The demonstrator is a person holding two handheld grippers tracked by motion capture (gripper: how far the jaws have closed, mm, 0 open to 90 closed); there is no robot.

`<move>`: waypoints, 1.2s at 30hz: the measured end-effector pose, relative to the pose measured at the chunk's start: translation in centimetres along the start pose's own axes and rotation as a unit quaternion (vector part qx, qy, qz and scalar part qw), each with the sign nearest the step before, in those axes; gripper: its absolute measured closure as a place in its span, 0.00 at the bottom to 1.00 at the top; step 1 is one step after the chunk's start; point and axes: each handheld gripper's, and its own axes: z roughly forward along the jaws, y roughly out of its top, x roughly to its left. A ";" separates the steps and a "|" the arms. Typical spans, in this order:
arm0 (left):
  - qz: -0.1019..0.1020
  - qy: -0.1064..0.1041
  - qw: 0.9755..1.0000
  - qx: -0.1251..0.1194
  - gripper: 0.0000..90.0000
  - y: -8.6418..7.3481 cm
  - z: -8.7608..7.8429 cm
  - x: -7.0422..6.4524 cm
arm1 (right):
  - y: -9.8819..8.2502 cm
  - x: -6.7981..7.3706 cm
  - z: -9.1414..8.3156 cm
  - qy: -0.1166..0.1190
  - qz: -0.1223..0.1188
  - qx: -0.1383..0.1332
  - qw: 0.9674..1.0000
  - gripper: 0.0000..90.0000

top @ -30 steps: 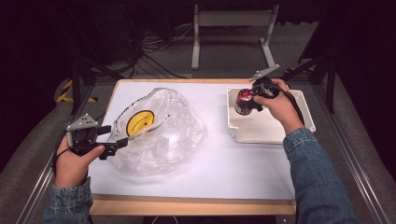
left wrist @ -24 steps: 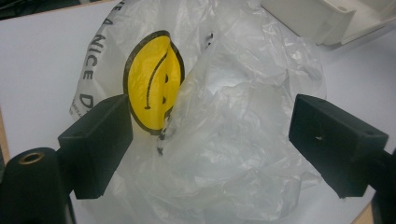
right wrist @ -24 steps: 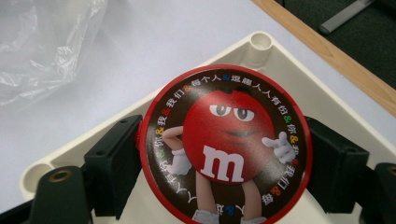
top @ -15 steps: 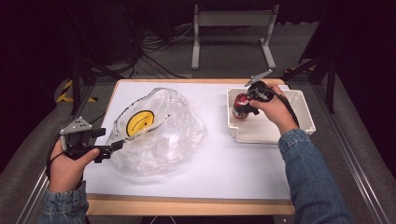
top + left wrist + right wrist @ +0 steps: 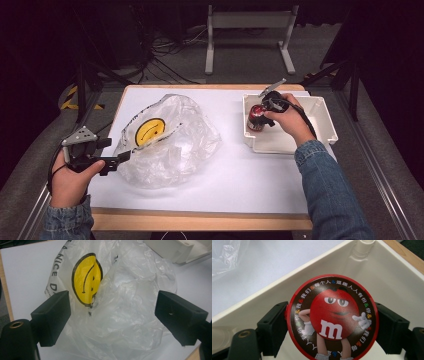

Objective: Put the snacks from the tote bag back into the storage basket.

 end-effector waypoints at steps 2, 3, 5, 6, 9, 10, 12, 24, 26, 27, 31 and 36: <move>0.000 0.000 1.000 0.000 0.16 0.0 0.0 0.0 | 0.0 0.1 0.1 0.001 -0.002 0.002 1.000 0.24; 0.000 0.000 1.000 0.000 0.16 0.0 0.0 0.0 | 0.0 0.1 0.2 0.002 -0.002 0.003 1.000 0.24; -0.001 0.000 1.000 0.000 0.16 0.0 0.0 0.0 | 0.1 0.2 0.3 0.003 -0.004 0.005 1.000 0.24; -0.001 0.000 1.000 0.000 0.16 0.0 0.0 0.0 | 0.1 0.2 0.3 0.001 -0.004 0.006 1.000 0.24; 0.000 0.000 1.000 0.000 0.16 0.0 0.0 0.0 | 0.1 0.3 0.5 0.002 -0.006 0.010 1.000 0.24; -0.001 0.000 1.000 0.000 0.16 0.0 0.0 0.0 | 0.1 0.3 0.5 0.003 -0.007 0.010 1.000 0.24; -0.001 0.000 1.000 0.001 0.16 0.0 0.0 0.0 | 0.2 0.5 0.7 0.003 -0.006 0.012 1.000 0.24; -0.001 -0.001 1.000 0.000 0.16 0.0 0.0 0.0 | 0.1 0.8 1.4 0.004 -0.011 0.020 1.000 0.24; 0.000 0.000 1.000 0.000 0.16 0.0 0.0 0.0 | 0.1 0.8 1.4 0.004 -0.010 0.019 1.000 0.24; 0.000 0.001 1.000 0.000 0.16 0.0 0.0 0.0 | 0.1 0.9 1.4 0.004 -0.011 0.018 1.000 0.24; -0.001 0.001 1.000 0.001 0.16 -0.1 -0.1 0.0 | 0.0 0.8 1.4 0.007 -0.011 0.017 1.000 0.21; -0.001 0.000 1.000 0.001 0.16 -0.1 0.0 0.0 | 0.0 1.0 0.9 0.010 0.001 -0.004 1.000 0.10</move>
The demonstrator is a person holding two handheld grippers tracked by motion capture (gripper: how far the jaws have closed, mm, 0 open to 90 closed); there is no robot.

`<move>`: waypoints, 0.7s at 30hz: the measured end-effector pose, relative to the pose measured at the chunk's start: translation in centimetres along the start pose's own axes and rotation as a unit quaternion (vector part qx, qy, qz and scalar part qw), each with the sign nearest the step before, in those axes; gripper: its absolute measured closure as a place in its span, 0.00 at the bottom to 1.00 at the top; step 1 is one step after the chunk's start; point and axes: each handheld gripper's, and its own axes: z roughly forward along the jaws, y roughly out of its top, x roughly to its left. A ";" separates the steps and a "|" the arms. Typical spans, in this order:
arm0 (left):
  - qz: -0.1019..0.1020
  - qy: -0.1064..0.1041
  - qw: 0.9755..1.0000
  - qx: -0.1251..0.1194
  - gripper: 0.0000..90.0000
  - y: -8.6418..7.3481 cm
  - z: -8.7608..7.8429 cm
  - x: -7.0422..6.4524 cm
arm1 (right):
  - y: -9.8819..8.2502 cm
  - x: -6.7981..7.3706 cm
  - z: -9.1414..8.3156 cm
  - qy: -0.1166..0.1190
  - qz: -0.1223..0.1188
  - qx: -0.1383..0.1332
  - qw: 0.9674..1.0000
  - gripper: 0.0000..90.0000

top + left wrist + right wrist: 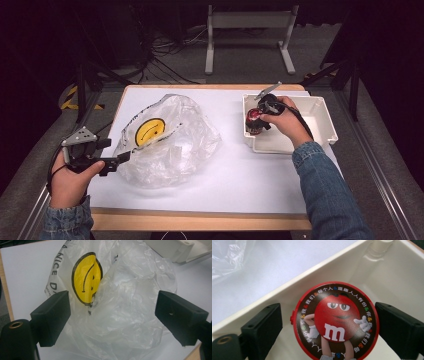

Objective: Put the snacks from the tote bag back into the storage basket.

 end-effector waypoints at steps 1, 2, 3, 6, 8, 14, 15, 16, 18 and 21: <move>0.001 -0.001 1.000 0.000 0.16 0.0 0.0 0.0 | 0.0 0.1 -0.2 -0.002 0.000 -0.004 1.000 0.09; 0.001 -0.002 1.000 0.001 0.16 0.0 0.1 0.0 | 0.1 0.1 -0.5 -0.005 -0.001 -0.011 1.000 0.08; 0.001 -0.002 1.000 0.001 0.16 0.0 0.1 0.0 | 0.1 0.1 -0.5 -0.005 -0.001 -0.011 1.000 0.08; 0.005 -0.003 1.000 0.003 0.15 0.1 0.2 -0.1 | 0.3 0.2 -1.5 -0.009 0.004 -0.029 1.000 0.07; 0.003 -0.003 1.000 0.004 0.15 0.1 0.2 -0.2 | 0.4 0.3 -2.2 -0.013 0.008 -0.040 0.999 0.07; 0.006 -0.007 1.000 0.006 0.15 0.0 0.2 -0.2 | 0.5 1.1 -4.6 0.006 0.020 -0.083 0.996 0.07; 0.007 -0.009 1.000 0.007 0.15 0.0 0.3 -0.2 | 0.6 1.4 -5.1 0.008 0.019 -0.089 0.996 0.07; 0.006 -0.009 1.000 0.008 0.15 0.0 0.3 -0.3 | 0.6 1.6 -5.6 0.010 0.017 -0.094 0.995 0.07; 0.008 -0.010 1.000 0.009 0.15 0.0 0.3 -0.4 | 0.7 2.2 -6.6 0.016 0.014 -0.109 0.994 0.07; 0.014 -0.012 1.000 0.009 0.15 0.0 0.3 -0.5 | 0.7 2.9 -7.6 0.024 0.010 -0.120 0.992 0.07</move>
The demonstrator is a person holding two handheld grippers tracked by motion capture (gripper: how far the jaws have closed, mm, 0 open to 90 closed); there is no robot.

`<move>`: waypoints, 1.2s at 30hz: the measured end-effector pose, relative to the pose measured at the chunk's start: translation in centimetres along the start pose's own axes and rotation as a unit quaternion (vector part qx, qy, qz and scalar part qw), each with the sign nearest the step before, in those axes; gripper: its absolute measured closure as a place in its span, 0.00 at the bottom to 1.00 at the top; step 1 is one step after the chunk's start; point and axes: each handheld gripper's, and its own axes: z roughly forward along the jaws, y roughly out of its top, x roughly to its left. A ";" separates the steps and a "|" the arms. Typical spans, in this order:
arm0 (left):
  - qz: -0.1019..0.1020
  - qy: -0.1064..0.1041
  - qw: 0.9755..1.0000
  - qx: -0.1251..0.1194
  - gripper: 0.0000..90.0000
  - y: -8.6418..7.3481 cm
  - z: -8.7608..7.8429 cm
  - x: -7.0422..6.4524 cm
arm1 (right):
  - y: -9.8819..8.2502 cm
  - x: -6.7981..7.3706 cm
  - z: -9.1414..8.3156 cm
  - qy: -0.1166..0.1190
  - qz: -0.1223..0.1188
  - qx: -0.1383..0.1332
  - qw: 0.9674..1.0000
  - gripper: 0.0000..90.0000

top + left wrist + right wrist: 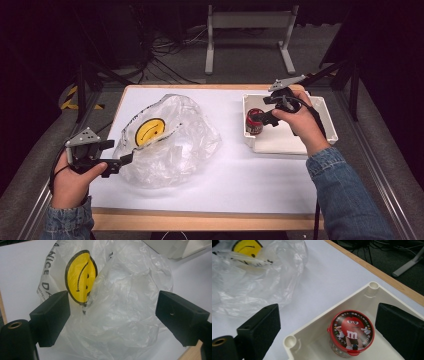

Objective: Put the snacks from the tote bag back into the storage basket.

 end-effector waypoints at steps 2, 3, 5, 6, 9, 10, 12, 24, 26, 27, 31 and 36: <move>-0.001 0.000 1.000 0.000 0.15 0.0 0.0 -0.2 | 0.1 0.5 -0.7 0.003 -0.004 -0.006 1.000 0.07; 0.003 -0.001 1.000 0.001 0.15 0.1 0.1 -0.2 | 0.1 0.7 -1.0 0.005 -0.006 -0.010 1.000 0.07; 0.003 -0.003 1.000 0.002 0.15 0.1 0.1 -0.3 | 0.0 1.1 -1.6 0.010 -0.007 -0.016 1.000 0.07; 0.006 -0.004 1.000 0.003 0.15 0.1 0.2 -0.3 | -0.1 1.4 -2.0 0.014 -0.009 -0.022 1.000 0.07; 0.008 -0.006 1.000 0.005 0.14 0.0 0.3 -0.4 | -0.5 2.2 -3.1 0.025 -0.011 -0.036 0.999 0.07; 0.010 -0.008 1.000 0.005 0.14 0.0 0.4 -0.4 | -0.6 2.4 -3.4 0.027 -0.012 -0.038 0.999 0.07; 0.009 -0.010 1.000 0.004 0.14 0.0 0.4 -0.5 | -0.9 3.0 -4.1 0.031 -0.013 -0.042 0.999 0.07; 0.031 -0.030 0.999 0.014 0.12 0.0 0.8 -1.3 | -3.3 6.4 -7.0 0.049 -0.043 -0.061 0.996 0.07; 0.030 -0.034 0.999 0.014 0.11 -0.1 0.9 -1.5 | -3.8 6.8 -7.2 0.050 -0.046 -0.061 0.996 0.06; 0.036 -0.038 0.998 0.017 0.11 -0.1 1.0 -1.5 | -4.1 7.0 -7.2 0.050 -0.046 -0.062 0.996 0.06; 0.038 -0.052 0.998 0.011 0.10 -0.3 1.1 -1.8 | -5.2 7.6 -7.0 0.053 -0.043 -0.069 0.995 0.05; 0.047 -0.068 0.996 0.011 0.09 -0.6 1.2 -2.1 | -6.9 8.0 -6.2 0.054 -0.035 -0.079 0.995 0.03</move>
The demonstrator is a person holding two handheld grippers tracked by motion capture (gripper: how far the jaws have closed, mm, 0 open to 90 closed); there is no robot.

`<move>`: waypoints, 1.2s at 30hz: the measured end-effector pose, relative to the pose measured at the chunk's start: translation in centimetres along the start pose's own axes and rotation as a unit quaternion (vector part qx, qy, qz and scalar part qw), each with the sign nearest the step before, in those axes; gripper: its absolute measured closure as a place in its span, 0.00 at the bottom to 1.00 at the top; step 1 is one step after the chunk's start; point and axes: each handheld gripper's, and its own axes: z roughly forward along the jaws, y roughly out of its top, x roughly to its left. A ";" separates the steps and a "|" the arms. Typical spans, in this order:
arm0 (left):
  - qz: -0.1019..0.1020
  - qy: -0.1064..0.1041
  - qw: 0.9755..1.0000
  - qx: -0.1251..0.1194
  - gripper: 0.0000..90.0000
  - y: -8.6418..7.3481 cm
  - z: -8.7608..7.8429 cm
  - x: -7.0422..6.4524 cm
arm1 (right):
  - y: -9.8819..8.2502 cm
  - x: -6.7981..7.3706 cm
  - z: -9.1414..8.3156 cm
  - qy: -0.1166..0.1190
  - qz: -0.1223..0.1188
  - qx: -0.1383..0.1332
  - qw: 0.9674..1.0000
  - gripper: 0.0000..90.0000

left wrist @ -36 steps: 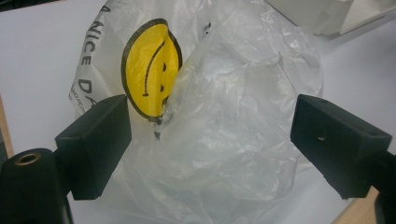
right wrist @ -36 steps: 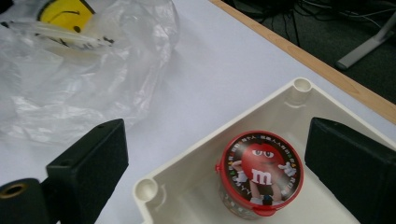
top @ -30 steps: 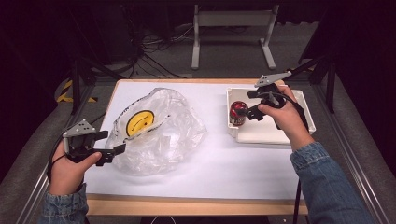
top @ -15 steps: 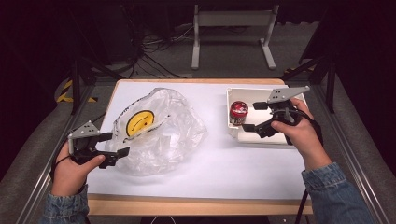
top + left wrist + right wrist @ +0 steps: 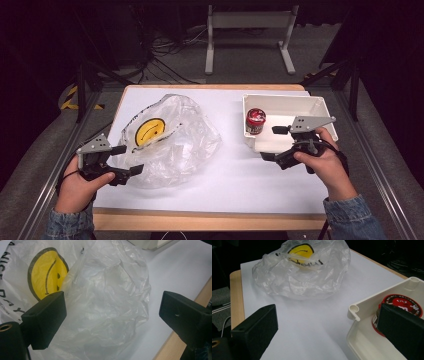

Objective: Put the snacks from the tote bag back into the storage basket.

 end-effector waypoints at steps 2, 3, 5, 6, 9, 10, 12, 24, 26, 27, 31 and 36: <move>0.010 0.000 1.000 0.002 0.09 -0.2 0.2 0.0 | -0.6 0.0 0.2 -0.002 0.003 -0.006 1.000 0.03; 0.005 0.000 1.000 0.002 0.09 -0.4 0.4 -0.3 | -0.9 0.0 0.2 -0.002 0.005 -0.008 1.000 0.03; 0.011 0.000 1.000 0.008 0.09 -0.6 0.8 -0.6 | -1.4 0.0 0.4 -0.009 0.008 -0.011 1.000 0.03; 0.015 -0.004 1.000 0.005 0.09 -0.7 0.9 -0.7 | -1.7 -0.1 0.5 -0.011 0.009 -0.014 1.000 0.03; 0.019 -0.008 1.000 0.012 0.09 -0.9 1.1 -0.8 | -2.5 -0.1 0.9 -0.016 0.018 -0.019 1.000 0.02; 0.018 -0.007 1.000 0.014 0.08 -1.0 1.1 -0.8 | -2.8 -0.1 1.1 -0.019 0.020 -0.020 0.999 0.02; 0.024 -0.004 0.999 0.021 0.08 -1.0 1.1 -0.8 | -3.4 -0.2 1.4 -0.019 0.028 -0.017 0.999 0.02; 0.031 -0.006 0.999 0.031 0.07 -1.4 1.5 -0.4 | -5.9 -0.8 2.4 -0.052 0.070 -0.013 0.996 0.05; 0.033 -0.007 0.999 0.036 0.07 -1.5 1.6 -0.4 | -6.3 -1.0 2.6 -0.051 0.072 -0.007 0.996 0.05; 0.034 -0.008 0.999 0.038 0.07 -1.5 1.6 -0.3 | -6.5 -1.0 2.7 -0.051 0.070 -0.002 0.996 0.05; 0.029 -0.012 0.999 0.042 0.07 -1.6 1.8 0.1 | -7.1 -1.3 3.1 -0.039 0.063 0.023 0.997 0.04; 0.018 -0.015 0.999 0.048 0.07 -2.0 2.1 0.7 | -7.3 -1.3 3.4 -0.046 0.058 0.048 0.996 0.03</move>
